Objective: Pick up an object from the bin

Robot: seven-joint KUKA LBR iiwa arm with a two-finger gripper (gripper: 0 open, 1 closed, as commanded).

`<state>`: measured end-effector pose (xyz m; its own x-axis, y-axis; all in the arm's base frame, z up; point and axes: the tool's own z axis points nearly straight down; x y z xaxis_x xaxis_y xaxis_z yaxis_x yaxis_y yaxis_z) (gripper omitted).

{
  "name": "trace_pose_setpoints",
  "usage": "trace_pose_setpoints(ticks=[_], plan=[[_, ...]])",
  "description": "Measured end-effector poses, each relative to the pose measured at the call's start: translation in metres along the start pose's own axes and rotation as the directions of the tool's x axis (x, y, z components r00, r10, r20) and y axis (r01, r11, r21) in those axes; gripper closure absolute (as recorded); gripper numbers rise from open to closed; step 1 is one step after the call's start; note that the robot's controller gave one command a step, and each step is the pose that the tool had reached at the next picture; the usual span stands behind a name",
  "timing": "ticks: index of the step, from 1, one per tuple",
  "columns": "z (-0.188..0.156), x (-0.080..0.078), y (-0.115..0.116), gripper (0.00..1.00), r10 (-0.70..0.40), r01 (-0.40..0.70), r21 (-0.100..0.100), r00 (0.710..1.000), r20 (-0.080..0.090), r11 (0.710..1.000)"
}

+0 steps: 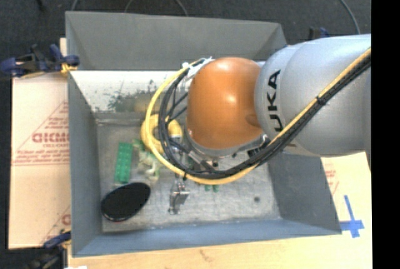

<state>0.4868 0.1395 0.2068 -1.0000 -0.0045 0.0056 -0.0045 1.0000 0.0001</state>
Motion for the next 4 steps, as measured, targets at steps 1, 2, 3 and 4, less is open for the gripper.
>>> trace_pose_setpoints(ticks=[1, 2, 3, 4], plan=[[-0.004, -0.002, -0.001, 0.00, 0.004, -0.004, -0.001, 1.000, 0.008, 1.000], [0.044, -0.003, 0.060, 0.00, -0.011, 0.011, -0.002, 1.000, 0.012, 1.000], [0.056, -0.005, 0.075, 0.00, -0.019, 0.019, -0.004, 1.000, 0.012, 1.000], [0.087, -0.030, 0.047, 0.00, -0.036, 0.036, 0.000, 0.999, 0.007, 0.999]])
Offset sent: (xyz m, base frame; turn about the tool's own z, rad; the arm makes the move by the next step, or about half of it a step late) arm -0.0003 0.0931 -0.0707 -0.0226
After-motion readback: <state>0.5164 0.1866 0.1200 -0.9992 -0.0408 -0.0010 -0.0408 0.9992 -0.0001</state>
